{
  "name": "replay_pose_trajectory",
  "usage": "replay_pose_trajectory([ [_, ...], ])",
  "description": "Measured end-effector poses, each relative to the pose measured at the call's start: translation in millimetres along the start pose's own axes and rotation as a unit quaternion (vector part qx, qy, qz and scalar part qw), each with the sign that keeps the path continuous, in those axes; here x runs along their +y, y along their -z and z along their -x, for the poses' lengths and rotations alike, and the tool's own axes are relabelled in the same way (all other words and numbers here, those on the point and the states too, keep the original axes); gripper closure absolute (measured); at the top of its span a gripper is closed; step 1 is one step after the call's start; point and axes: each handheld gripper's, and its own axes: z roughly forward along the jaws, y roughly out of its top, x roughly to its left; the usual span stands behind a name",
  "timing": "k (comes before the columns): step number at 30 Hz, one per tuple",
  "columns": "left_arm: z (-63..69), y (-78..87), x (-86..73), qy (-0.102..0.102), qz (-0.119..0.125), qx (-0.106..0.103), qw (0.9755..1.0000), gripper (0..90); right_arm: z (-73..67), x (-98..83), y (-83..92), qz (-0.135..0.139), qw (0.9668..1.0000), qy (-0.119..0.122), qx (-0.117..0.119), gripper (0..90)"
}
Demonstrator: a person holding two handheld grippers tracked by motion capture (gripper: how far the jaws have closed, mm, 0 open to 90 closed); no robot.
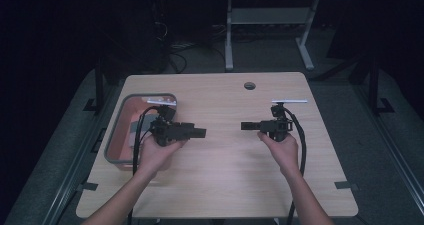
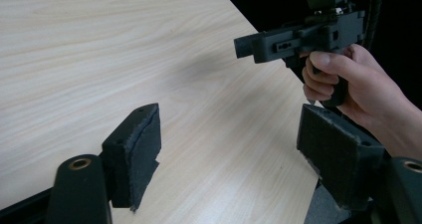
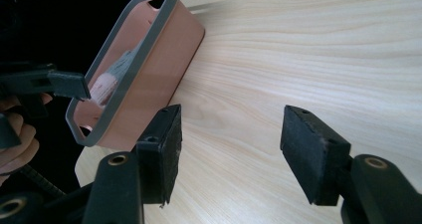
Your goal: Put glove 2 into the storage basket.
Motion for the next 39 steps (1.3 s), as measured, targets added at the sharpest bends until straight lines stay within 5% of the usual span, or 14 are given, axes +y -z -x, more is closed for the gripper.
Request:
replay_pose_trajectory([
  [39, 15.7, -46.8, -35.5, -0.014, -0.020, -0.028, 0.9993, 21.4, 54.3, -46.9, 48.5, 0.012, 0.9991, -0.041, -0.010, 36.1],
])
